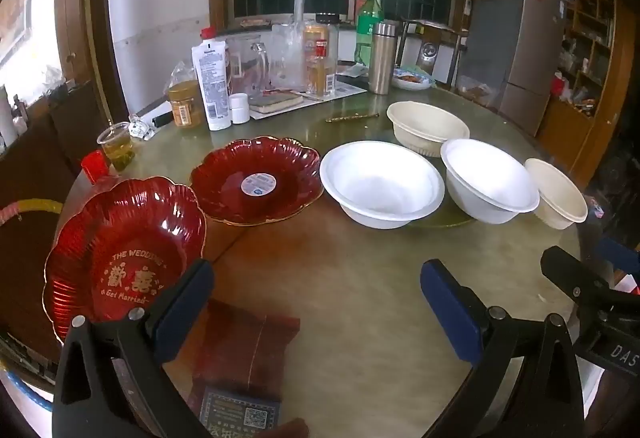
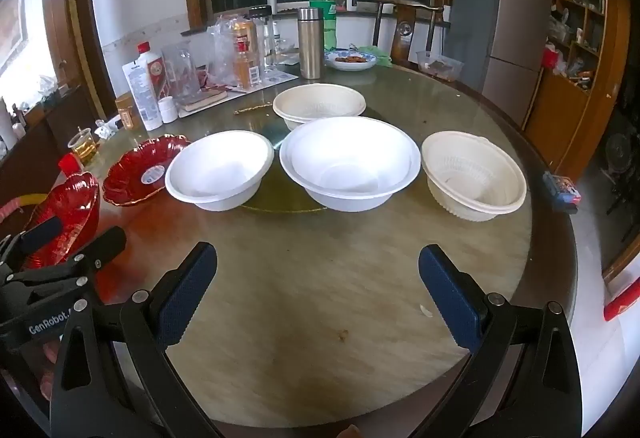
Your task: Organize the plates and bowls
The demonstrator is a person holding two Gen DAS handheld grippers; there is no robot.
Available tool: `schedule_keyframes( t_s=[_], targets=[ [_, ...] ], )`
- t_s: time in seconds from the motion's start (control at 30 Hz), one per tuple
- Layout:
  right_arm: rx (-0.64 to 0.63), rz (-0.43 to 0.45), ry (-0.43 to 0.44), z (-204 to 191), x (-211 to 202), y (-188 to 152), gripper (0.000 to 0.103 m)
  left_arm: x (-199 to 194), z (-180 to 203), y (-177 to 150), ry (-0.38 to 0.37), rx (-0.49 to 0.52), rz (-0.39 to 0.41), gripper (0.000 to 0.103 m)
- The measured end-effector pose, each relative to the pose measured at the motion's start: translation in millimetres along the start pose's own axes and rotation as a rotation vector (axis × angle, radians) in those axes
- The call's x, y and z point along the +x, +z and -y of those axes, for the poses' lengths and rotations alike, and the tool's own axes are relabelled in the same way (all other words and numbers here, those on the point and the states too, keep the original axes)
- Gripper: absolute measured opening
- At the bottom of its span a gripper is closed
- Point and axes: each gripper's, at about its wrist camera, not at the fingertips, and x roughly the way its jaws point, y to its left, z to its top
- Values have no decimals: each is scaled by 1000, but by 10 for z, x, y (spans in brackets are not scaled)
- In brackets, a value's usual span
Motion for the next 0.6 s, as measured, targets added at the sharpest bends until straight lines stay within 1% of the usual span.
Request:
schedule_keyframes(
  t_s=[0.03,0.07,0.1,0.13,0.17,0.2,0.37,0.6],
  targets=[
    [1,3,2,-14,3,-6,102,35,-19,13,-5,-7,-11,103],
    [-15,-1,-2,-80,10,29,102,15,-57,44,-9,-12,3,103],
    [-16,2,-2,-111,13,34,102,48,-91,68,-10,-20,-5,103],
    [-18,4,-3,-148,21,38,102,19,-62,58,3,-11,11,103],
    [-6,23,19,-96,-24,29,102,-52,-73,19,-9,-10,44,103],
    [-9,23,19,-109,-27,33,102,-97,-65,0,-6,-3,53,103],
    [-14,25,18,-189,-23,22,102,-58,-90,-27,-1,-10,38,103],
    [-14,21,18,-240,-16,24,102,-55,-90,-32,-6,-10,42,103]
  ],
)
